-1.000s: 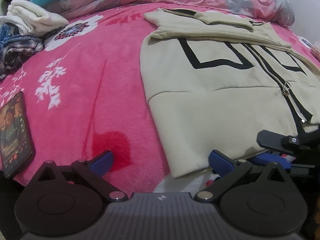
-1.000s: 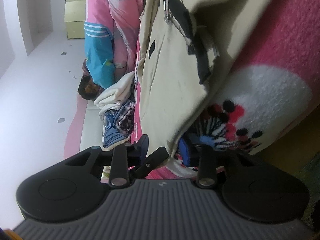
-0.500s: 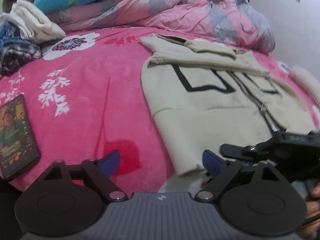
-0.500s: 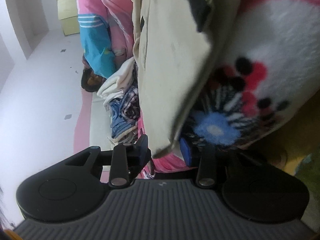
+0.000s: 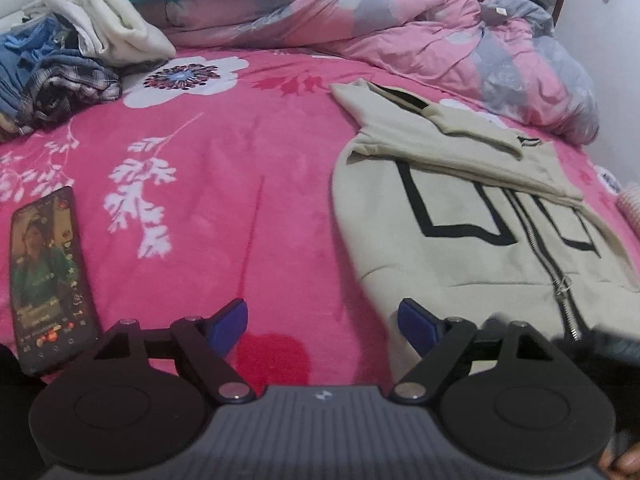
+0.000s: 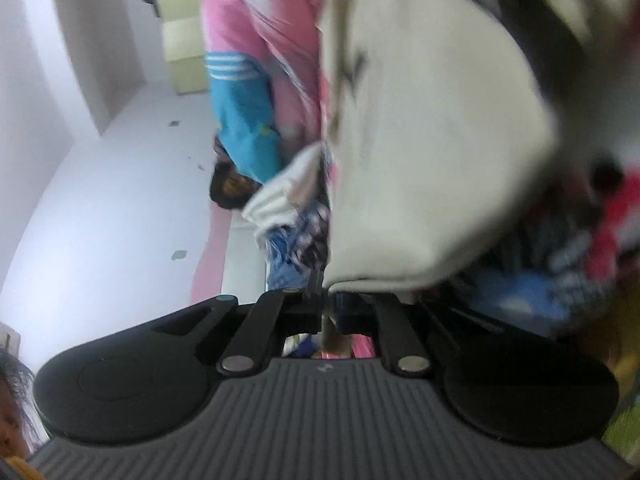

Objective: Fold clothes
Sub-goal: 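Close the right tool on the hoodie side edge, then lift the side edge with the right tool and fold it over the body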

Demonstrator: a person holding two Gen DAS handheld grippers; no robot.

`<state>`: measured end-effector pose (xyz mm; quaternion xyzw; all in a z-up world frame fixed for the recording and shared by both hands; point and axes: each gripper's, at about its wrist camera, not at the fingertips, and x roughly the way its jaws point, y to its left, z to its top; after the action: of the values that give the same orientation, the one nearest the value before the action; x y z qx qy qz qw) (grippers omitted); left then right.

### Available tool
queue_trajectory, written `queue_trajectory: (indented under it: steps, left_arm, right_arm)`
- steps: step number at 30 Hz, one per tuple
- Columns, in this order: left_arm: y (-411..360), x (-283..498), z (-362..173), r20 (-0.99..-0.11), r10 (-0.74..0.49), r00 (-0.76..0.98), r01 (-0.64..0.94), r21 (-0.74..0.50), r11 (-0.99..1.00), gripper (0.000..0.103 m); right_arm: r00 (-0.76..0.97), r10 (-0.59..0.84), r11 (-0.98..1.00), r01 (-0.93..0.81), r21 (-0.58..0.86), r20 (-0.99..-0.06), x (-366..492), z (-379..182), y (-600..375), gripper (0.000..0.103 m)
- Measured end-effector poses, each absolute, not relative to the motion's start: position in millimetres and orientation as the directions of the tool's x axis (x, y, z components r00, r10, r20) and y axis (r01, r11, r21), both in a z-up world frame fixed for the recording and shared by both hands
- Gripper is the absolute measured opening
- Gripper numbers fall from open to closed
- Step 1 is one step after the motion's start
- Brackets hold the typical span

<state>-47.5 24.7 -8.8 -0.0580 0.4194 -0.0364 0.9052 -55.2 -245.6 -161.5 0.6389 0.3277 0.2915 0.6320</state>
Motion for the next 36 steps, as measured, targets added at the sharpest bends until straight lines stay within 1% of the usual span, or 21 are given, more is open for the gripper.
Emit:
queue_trajectory:
  steps: [6, 12, 29, 31, 33, 36]
  left_arm:
    - [15, -48, -16, -0.785, -0.066, 0.616, 0.037, -0.055, 0.998, 0.084]
    - [6, -53, -19, -0.776, -0.012, 0.63, 0.046, 0.021, 0.999, 0.084]
    - [4, -54, -24, -0.789, 0.036, 0.614, 0.034, 0.071, 0.997, 0.084]
    - [5, -54, -25, -0.795, 0.027, 0.606, 0.033, 0.06, 0.998, 0.087]
    - [10, -54, -24, -0.798, -0.006, 0.603, 0.028, 0.014, 1.0, 0.087]
    - [27, -58, -17, -0.76, -0.146, 0.634, 0.029, -0.165, 0.986, 0.088]
  right_arm:
    - [0.652, 0.758, -0.022, 0.028, 0.999, -0.002, -50, -152, -258, 0.004]
    - [0.655, 0.755, -0.043, 0.037, 0.998, 0.009, -53, -158, -259, 0.004]
    - [0.66, 0.751, -0.078, 0.052, 0.996, 0.025, -53, -166, -250, 0.004]
    - [0.66, 0.751, -0.081, 0.051, 0.995, 0.027, -53, -167, -251, 0.004]
    - [0.66, 0.75, -0.083, 0.051, 0.995, 0.029, -53, -168, -251, 0.004]
    - [0.661, 0.75, -0.086, 0.05, 0.995, 0.031, -54, -169, -252, 0.004]
